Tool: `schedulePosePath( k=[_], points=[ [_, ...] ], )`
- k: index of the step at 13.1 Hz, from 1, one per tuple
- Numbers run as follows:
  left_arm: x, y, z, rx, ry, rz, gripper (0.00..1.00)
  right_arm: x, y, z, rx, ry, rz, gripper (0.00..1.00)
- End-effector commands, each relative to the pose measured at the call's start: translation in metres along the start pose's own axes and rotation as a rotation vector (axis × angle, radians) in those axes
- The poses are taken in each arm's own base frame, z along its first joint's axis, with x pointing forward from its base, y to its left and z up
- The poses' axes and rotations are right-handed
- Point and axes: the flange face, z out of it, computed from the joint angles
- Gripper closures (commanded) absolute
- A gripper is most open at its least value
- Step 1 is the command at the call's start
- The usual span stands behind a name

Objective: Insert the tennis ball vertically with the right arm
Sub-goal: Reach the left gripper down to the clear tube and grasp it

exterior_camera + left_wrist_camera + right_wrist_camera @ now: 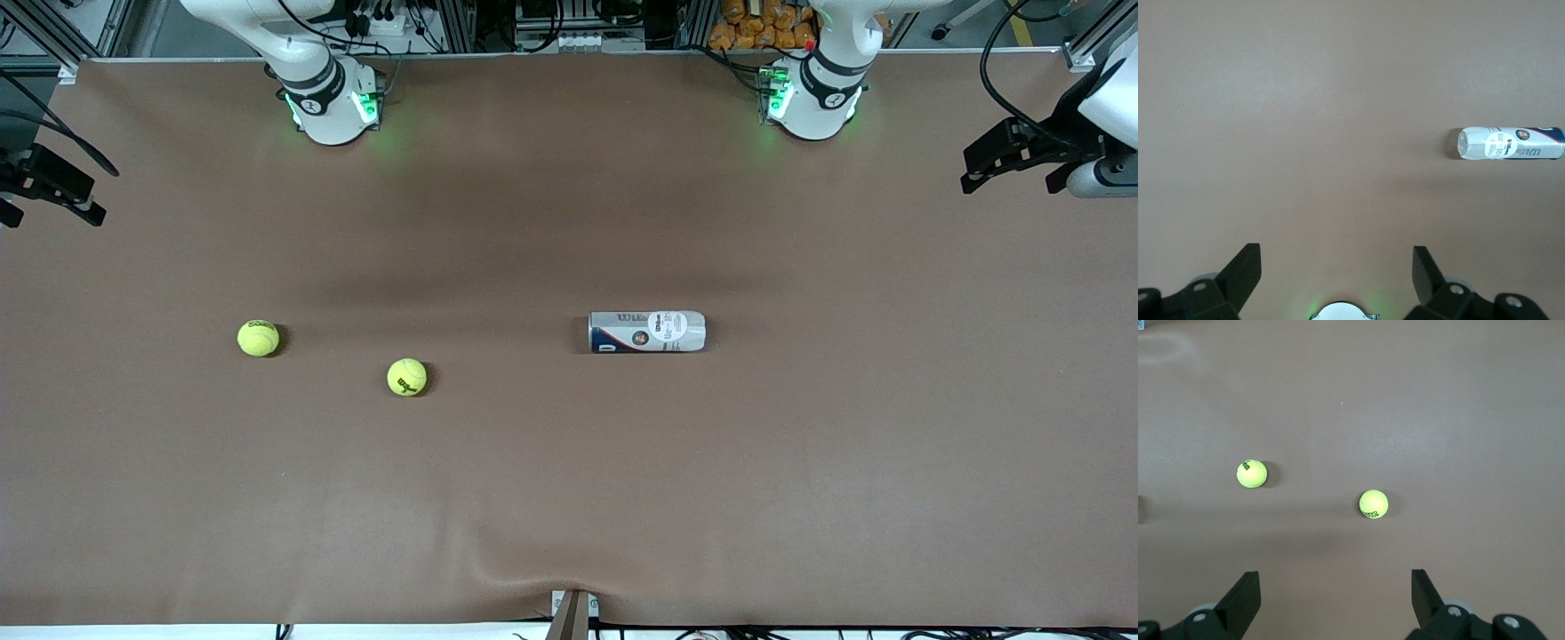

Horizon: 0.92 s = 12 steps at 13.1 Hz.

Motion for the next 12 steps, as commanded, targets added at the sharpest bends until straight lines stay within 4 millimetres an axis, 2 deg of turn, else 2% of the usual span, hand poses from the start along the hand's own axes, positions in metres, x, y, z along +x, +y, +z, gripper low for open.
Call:
schedulePosePath(
  k=[1,5,6,7,10,12],
  points=[
    [0.000,0.001,-0.002,-0.020,-0.005,-0.012,0.00,0.001,0.004,-0.004,-0.014,0.001,-0.010,0.00],
    [0.007,0.006,0.003,-0.015,-0.012,0.010,0.00,0.001,0.004,-0.004,-0.014,0.003,-0.010,0.00],
    [0.016,0.011,0.009,-0.022,-0.021,0.018,0.00,0.001,0.004,-0.004,-0.015,0.004,-0.012,0.00],
    [0.027,0.022,0.024,-0.023,-0.047,0.044,0.00,0.001,0.004,-0.003,-0.014,0.001,-0.012,0.00],
    [0.057,0.105,0.081,-0.026,-0.089,0.190,0.00,0.002,0.004,-0.003,-0.017,0.003,-0.012,0.00],
    [0.068,0.155,0.113,-0.018,-0.097,0.271,0.00,0.009,0.007,0.011,-0.020,-0.020,-0.003,0.00]
  ],
)
